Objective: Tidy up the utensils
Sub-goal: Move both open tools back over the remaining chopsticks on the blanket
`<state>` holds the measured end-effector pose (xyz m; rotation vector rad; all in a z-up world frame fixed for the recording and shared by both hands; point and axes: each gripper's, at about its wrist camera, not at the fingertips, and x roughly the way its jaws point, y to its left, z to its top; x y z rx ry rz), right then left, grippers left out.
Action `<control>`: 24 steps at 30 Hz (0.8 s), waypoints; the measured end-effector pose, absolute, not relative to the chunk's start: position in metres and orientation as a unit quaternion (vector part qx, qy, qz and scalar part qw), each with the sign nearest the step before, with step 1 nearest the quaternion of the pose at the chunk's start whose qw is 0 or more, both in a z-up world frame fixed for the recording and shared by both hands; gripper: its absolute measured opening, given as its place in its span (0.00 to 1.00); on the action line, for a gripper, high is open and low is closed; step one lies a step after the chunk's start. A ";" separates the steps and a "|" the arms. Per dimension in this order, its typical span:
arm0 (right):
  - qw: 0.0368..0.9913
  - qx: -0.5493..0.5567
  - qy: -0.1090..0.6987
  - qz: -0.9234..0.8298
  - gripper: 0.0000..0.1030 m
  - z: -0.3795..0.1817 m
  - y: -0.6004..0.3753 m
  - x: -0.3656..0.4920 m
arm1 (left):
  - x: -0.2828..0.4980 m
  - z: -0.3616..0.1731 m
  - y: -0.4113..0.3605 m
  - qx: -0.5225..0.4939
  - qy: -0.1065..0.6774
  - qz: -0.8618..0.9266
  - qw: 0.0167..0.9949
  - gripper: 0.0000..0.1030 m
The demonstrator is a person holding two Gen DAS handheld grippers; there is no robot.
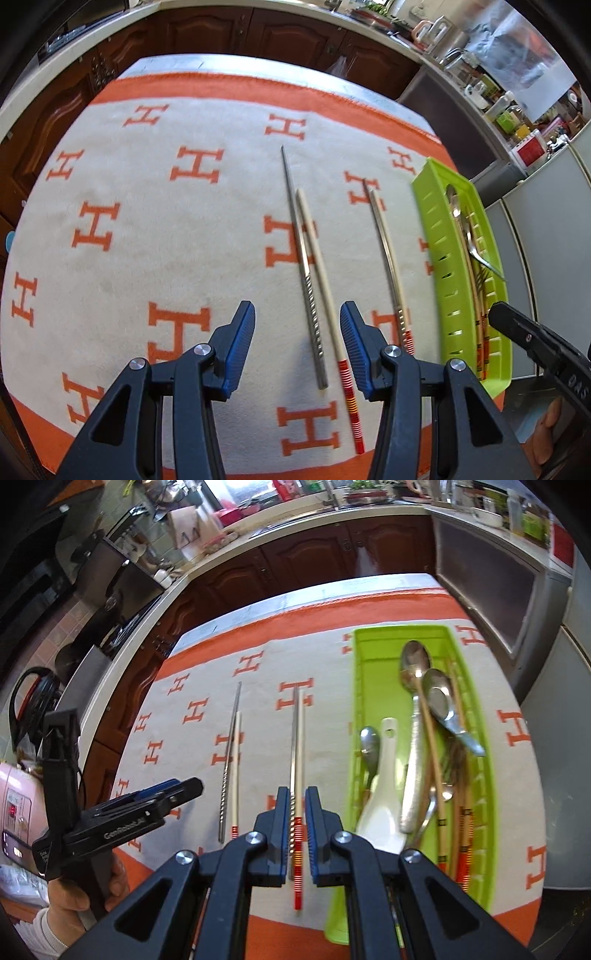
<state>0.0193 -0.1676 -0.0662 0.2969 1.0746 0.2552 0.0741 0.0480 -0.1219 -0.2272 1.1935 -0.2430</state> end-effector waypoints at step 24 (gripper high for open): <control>0.797 0.091 0.568 0.186 0.08 -0.114 -0.102 0.017 | 0.093 -0.148 0.021 -0.026 0.540 -0.089 0.836 0.38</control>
